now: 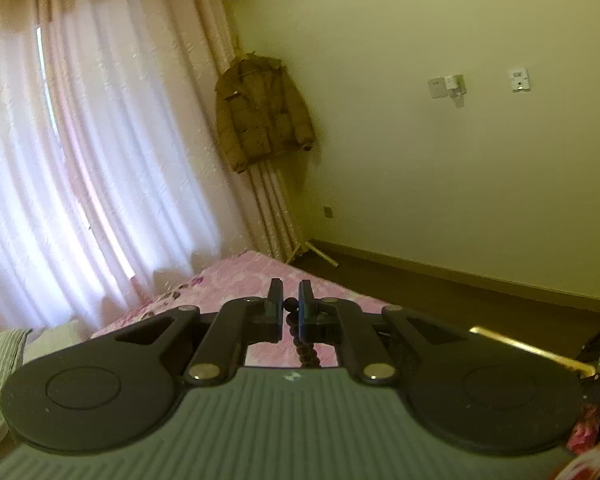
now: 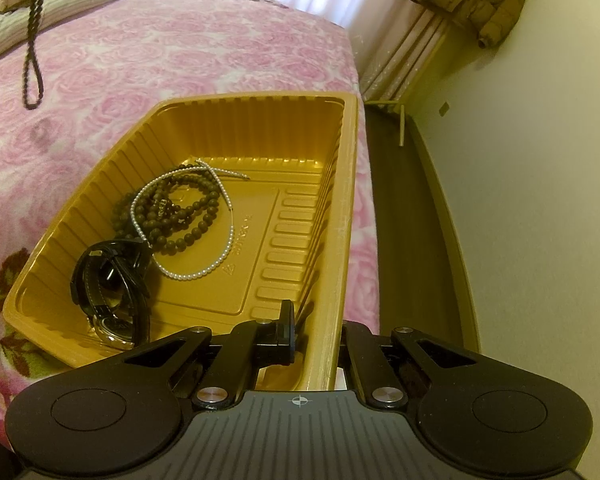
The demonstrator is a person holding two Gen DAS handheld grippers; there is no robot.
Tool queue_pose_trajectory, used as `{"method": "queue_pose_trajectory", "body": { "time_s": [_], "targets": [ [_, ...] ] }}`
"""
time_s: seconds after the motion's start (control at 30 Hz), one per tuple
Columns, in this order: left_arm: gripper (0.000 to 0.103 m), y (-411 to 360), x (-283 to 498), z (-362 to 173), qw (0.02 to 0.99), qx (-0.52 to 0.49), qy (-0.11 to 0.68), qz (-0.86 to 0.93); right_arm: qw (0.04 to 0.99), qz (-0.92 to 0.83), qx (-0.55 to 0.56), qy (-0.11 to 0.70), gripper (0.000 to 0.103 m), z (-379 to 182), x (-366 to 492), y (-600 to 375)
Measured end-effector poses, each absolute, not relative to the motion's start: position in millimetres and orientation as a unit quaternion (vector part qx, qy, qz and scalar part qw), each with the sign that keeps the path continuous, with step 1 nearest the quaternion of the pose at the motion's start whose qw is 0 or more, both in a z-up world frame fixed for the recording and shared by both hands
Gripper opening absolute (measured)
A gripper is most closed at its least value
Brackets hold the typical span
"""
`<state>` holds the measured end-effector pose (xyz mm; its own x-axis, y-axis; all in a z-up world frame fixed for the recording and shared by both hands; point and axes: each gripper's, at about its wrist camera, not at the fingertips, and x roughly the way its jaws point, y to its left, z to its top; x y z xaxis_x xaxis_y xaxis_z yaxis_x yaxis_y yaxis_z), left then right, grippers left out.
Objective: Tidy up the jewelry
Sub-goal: 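Lift the dark bead bracelet over the tray with the left gripper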
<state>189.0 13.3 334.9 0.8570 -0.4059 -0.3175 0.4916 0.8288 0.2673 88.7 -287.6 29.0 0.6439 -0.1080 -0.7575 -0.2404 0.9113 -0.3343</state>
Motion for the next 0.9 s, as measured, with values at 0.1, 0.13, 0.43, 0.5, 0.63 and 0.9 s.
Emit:
{"method": "queue_pose_trajectory", "body": {
  "time_s": [0.1,0.13,0.43,0.5,0.63,0.9],
  "targets": [
    [0.006,1,188,341,0.946,0.173,0.118,-0.249,0.883,0.037,-0.207,0.42,0.005,29,89,-288],
    [0.006,-3,188,344,0.945,0.172,0.114,-0.255,0.883,0.037,-0.207,0.42,0.005,29,89,-288],
    [0.006,-39,183,370,0.936,0.154,0.092,-0.303,0.884,0.037,-0.204,0.42,0.005,31,87,-289],
    [0.006,-50,182,373,0.933,0.153,0.089,-0.313,0.884,0.037,-0.204,0.419,0.005,30,87,-289],
    [0.006,-72,182,374,0.926,0.148,0.089,-0.335,0.884,0.036,-0.205,0.419,0.005,30,88,-289],
    [0.006,-129,182,342,0.903,0.163,0.119,-0.38,0.885,0.037,-0.202,0.419,0.005,30,87,-289]
  ]
}}
